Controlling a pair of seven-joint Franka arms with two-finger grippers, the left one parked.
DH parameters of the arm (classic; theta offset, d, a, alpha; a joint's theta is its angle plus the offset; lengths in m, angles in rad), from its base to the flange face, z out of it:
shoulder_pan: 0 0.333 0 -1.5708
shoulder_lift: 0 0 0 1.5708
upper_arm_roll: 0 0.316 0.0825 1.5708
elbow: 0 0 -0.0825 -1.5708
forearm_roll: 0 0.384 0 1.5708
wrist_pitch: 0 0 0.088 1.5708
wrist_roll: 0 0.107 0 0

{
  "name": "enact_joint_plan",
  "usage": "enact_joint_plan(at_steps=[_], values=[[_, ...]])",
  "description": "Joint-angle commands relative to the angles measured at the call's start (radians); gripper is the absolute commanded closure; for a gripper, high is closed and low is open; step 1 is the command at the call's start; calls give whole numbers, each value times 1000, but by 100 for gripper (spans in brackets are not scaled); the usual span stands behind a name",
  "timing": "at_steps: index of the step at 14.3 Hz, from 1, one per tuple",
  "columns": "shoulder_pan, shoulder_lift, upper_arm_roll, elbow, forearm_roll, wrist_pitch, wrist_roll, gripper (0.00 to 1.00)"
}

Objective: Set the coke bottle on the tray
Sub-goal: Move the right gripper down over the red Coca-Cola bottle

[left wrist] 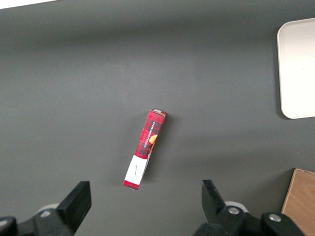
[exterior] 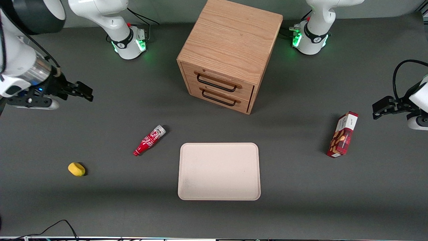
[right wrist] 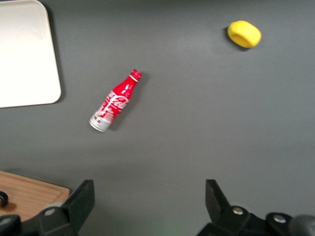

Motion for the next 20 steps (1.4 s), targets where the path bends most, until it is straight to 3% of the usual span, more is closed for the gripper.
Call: enact_joint_plan(at_steps=[1,8,20], values=[[12,124,39,52,19,58,152,0],[25,374,144,46,8,278,668,0],[21,575,142,-72,4,571,786,0]])
